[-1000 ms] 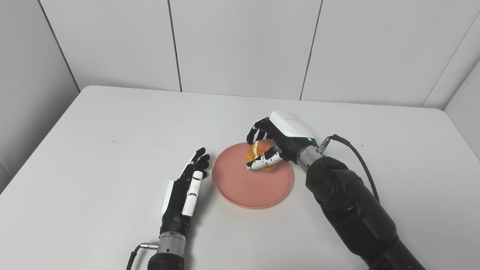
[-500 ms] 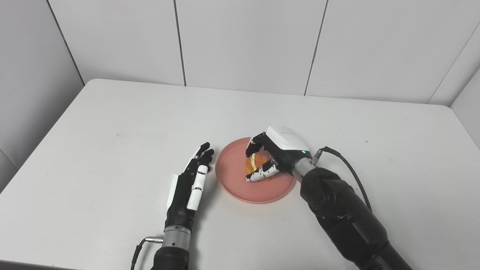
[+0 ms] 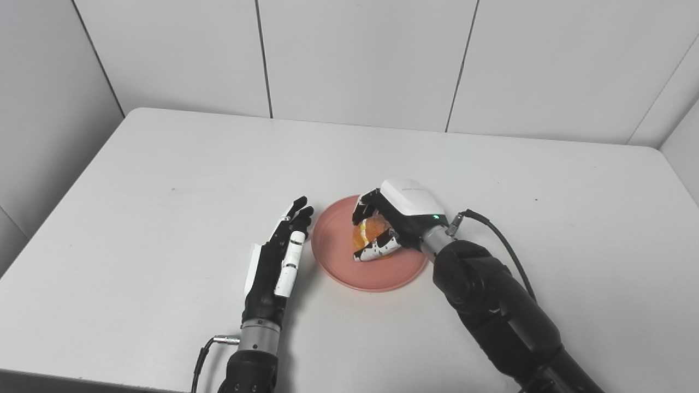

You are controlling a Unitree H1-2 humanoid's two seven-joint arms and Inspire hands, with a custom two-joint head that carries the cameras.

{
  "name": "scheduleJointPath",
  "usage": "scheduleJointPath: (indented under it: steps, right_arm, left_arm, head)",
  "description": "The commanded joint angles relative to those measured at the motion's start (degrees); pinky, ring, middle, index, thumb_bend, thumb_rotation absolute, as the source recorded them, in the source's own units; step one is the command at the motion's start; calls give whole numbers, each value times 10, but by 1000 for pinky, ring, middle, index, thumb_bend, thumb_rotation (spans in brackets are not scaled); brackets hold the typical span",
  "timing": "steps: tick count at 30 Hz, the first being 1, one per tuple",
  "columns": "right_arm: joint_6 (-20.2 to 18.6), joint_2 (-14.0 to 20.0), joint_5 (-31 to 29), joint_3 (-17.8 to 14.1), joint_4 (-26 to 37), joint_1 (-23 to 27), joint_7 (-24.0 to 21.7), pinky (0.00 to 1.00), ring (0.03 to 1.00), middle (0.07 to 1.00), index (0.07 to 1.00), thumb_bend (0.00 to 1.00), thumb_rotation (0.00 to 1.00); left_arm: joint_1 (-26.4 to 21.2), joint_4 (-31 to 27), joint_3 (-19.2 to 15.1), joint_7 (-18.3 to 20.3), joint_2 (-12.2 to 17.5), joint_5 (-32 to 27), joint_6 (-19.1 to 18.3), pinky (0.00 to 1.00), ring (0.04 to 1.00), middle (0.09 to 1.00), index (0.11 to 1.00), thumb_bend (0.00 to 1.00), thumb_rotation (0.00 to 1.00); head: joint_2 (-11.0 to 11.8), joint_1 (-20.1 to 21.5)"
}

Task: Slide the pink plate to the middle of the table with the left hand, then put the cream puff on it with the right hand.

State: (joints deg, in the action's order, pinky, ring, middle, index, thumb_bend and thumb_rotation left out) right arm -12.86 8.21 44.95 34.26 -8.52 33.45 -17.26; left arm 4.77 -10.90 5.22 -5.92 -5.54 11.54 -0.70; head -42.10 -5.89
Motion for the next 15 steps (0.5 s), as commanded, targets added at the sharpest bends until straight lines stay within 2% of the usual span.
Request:
scheduleJointPath:
  steps: [1, 3, 6, 15]
  right_arm:
    - [1, 2, 11, -2, 26, 16, -8, 502, 670, 789, 833, 566, 485]
    - [5, 3, 12, -6, 35, 14, -12, 523, 694, 807, 858, 573, 503]
    - [11, 5, 8, -13, 46, 13, -15, 626, 801, 891, 913, 612, 536]
    - [4, 8, 8, -37, 100, 16, -37, 643, 802, 894, 926, 712, 525]
  left_arm:
    - [0, -17, 4, -4, -7, 7, 5, 850, 876, 875, 862, 484, 1000]
    - [-1, -18, 5, -4, -8, 7, 4, 848, 876, 874, 862, 483, 1000]
    - [-1, -17, 3, -4, -9, 2, 4, 847, 872, 873, 860, 481, 1000]
    - [-3, -7, 0, -7, -8, 0, 14, 843, 873, 870, 857, 475, 1000]
  head:
    - [-1, -1]
    - [0, -2]
    - [0, -2]
    - [3, 4]
